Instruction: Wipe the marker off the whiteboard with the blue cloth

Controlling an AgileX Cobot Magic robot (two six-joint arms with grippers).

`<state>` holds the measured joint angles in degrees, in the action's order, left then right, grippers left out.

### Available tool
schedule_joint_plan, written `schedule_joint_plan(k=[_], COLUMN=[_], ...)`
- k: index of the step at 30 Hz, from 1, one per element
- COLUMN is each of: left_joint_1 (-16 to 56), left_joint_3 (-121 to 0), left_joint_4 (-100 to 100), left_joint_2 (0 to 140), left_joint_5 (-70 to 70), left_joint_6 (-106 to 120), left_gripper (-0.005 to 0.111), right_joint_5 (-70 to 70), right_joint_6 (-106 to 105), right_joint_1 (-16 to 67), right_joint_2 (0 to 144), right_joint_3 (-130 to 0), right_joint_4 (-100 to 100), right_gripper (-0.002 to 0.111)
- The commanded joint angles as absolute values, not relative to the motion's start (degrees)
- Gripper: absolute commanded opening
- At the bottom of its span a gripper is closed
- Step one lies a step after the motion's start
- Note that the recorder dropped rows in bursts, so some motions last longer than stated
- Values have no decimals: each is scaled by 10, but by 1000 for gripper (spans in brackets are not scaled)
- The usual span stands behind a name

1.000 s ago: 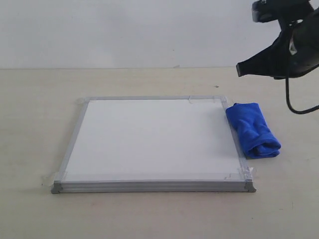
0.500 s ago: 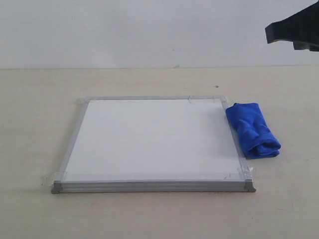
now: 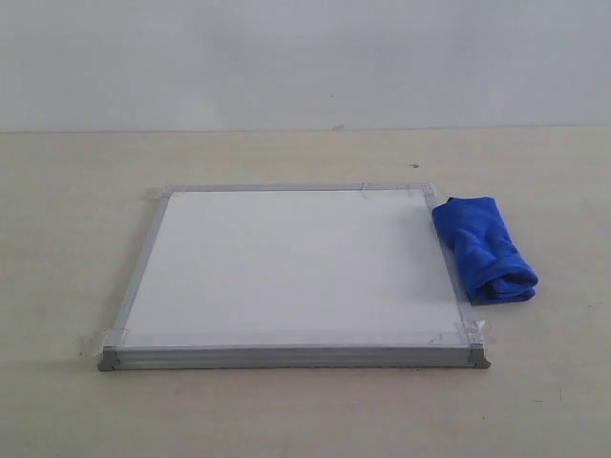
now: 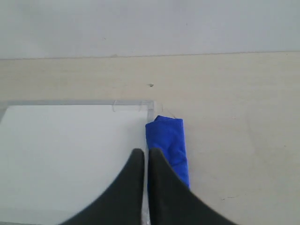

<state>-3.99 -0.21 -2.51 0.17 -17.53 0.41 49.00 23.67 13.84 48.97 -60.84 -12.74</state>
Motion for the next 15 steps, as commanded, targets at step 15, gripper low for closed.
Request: schedule_joint_plan(k=[15], left_joint_1=[-41], left_joint_3=[0], left_joint_4=[-23], left_joint_2=[0], left_joint_5=[-173], left_joint_6=[0], left_gripper=[5], right_joint_5=[496], right_joint_6=[250], right_joint_1=[138], right_joint_2=[419], right_joint_3=[-606], right_joint_4=[-121], right_gripper=[0])
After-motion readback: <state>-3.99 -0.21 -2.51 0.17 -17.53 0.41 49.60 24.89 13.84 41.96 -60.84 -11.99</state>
